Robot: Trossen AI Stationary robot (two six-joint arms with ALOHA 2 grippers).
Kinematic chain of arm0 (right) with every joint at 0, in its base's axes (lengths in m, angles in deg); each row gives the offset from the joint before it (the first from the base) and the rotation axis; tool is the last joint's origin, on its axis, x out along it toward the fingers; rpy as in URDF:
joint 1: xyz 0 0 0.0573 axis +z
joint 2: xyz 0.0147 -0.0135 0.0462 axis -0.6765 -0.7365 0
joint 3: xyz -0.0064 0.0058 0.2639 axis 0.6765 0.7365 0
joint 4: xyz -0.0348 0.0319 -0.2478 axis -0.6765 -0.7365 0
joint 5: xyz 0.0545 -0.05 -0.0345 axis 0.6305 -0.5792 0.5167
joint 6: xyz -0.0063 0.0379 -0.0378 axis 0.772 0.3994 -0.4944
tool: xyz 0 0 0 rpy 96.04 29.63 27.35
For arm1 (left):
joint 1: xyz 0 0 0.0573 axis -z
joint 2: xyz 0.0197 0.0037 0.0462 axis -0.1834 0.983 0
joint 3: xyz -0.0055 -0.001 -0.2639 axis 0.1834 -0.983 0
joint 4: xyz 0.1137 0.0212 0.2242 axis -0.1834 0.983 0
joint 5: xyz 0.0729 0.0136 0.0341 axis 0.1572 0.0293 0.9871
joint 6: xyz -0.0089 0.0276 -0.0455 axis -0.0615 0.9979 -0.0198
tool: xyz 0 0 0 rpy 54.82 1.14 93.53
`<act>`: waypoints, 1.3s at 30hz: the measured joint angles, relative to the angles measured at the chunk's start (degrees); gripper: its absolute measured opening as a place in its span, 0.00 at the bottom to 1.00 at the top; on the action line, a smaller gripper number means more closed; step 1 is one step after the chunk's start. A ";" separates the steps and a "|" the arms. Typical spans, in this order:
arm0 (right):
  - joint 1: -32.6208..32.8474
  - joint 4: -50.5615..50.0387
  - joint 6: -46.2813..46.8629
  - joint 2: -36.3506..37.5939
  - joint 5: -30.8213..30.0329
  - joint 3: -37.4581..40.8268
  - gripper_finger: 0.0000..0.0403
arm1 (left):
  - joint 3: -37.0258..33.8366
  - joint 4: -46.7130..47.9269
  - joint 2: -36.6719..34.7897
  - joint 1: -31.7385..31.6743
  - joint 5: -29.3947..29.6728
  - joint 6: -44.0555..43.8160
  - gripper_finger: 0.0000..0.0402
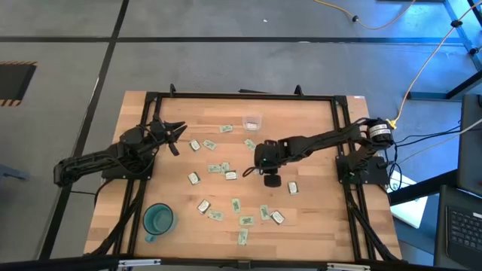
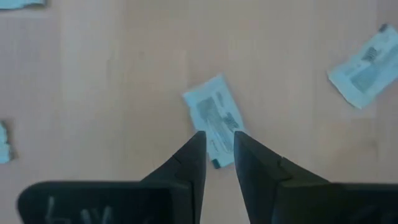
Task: Pick and place items into bin
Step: Put the light green stevia packet into the transparent bin
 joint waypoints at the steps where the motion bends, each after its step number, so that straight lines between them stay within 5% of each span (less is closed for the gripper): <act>1: -0.06 -0.11 0.06 0.00 -0.03 0.11 0.21 | 0.00 0.00 0.00 -0.01 0.01 0.00 0.18; 30: -2.01 14.32 0.14 -2.05 0.57 10.80 0.21 | 0.00 0.00 0.07 0.00 0.01 0.02 0.18; 39: -2.35 13.96 0.22 -2.71 0.13 10.83 0.04 | 0.01 0.00 0.09 -0.01 0.01 1.95 0.18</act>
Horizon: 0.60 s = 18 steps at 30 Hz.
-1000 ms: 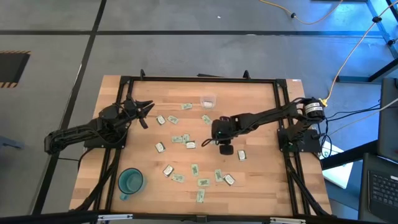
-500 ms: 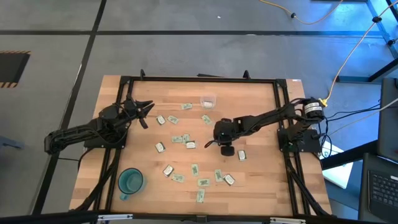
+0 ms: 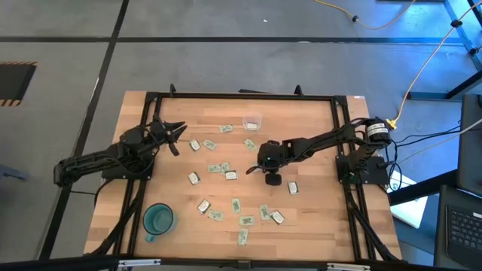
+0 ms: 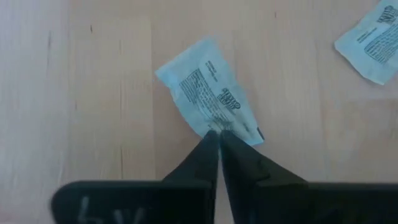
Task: Pick and place items into bin
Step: Put the light green stevia packet into the transparent bin
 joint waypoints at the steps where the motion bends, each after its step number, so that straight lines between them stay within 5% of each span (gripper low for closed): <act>1: 0.00 -0.04 0.00 0.00 0.06 0.00 0.02 | -0.01 0.00 0.00 0.00 -0.02 0.02 0.18; 18: -0.15 -9.72 -1.36 4.05 -0.95 -8.27 0.00 | 0.00 0.00 0.01 0.00 -0.02 0.02 0.18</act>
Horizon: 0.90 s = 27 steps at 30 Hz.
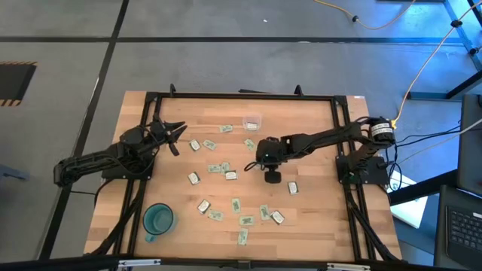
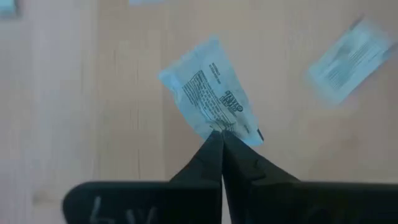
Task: Pick and place items into bin
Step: Put the light green stevia packet into the transparent bin
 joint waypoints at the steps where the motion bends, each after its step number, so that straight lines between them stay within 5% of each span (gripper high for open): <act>1: -0.16 -0.57 -0.58 0.11 -0.90 -0.97 0.00 | -0.02 0.00 0.01 0.00 0.02 0.00 0.18; 13: -11.02 -5.34 -12.73 -0.05 -6.00 -17.55 0.00 | -0.02 0.00 0.12 0.00 0.00 0.02 0.18; 27: -22.68 -4.40 -15.23 -8.05 -2.27 -18.70 0.00 | -0.01 0.00 0.12 0.00 0.02 0.02 0.18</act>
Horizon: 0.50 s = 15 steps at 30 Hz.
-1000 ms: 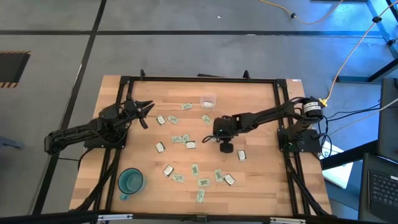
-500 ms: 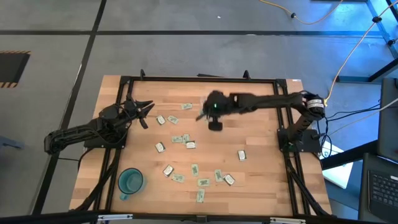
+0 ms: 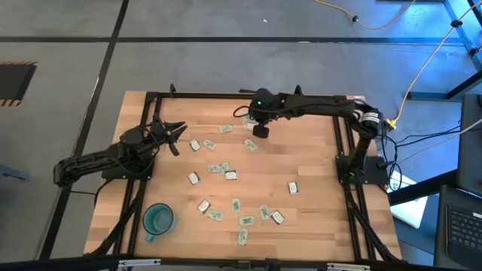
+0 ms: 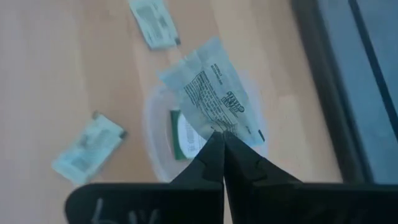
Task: Pick and place items into bin
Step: Put the light green stevia packet into the transparent bin
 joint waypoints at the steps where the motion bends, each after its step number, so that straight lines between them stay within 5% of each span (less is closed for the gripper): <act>1: -0.17 -0.16 -0.22 -0.82 -0.01 0.00 0.00 | 0.00 0.00 0.00 0.01 0.00 0.00 0.18; 15: -0.39 -0.18 -0.34 -3.76 -0.02 0.00 0.01 | 0.01 0.00 0.00 -0.02 0.00 0.00 0.18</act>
